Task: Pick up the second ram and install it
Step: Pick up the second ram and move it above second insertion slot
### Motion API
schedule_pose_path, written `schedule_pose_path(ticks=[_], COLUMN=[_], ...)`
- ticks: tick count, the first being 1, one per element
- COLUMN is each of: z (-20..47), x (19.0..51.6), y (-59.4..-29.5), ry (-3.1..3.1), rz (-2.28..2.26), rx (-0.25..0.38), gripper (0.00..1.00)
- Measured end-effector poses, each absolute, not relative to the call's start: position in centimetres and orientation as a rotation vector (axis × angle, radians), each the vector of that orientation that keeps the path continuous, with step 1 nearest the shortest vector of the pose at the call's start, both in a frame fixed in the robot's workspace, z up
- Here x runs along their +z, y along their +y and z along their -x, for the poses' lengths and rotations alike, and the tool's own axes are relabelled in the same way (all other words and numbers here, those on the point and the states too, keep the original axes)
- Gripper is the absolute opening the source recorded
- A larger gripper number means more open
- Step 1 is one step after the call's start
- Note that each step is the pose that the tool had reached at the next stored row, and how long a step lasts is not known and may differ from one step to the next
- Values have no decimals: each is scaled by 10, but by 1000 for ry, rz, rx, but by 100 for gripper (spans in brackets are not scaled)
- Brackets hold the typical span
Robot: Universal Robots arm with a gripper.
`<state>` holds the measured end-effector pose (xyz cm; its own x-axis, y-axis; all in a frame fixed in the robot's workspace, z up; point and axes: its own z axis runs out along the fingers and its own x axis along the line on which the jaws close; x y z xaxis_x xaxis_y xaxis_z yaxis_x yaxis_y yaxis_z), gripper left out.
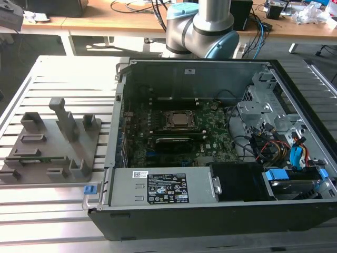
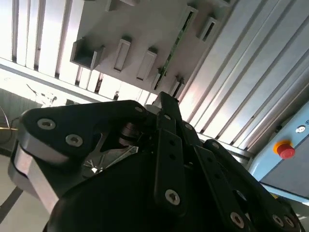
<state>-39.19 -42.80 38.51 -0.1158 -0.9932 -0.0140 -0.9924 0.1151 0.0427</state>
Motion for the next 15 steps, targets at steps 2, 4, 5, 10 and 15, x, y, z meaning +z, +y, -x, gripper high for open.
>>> schedule_pose_path(ticks=[2,4,5,10,15], z=[392,392,392,392,392], x=[385,385,385,385,385], y=[-428,-428,-428,-428,-428], ry=[-2389,-2400,-2400,-2401,-2402], rz=[-2014,-2001,-2000,-1999,-1998], rx=[-65,-65,-65,-65,-65], gripper=[11,11,11,24,30])
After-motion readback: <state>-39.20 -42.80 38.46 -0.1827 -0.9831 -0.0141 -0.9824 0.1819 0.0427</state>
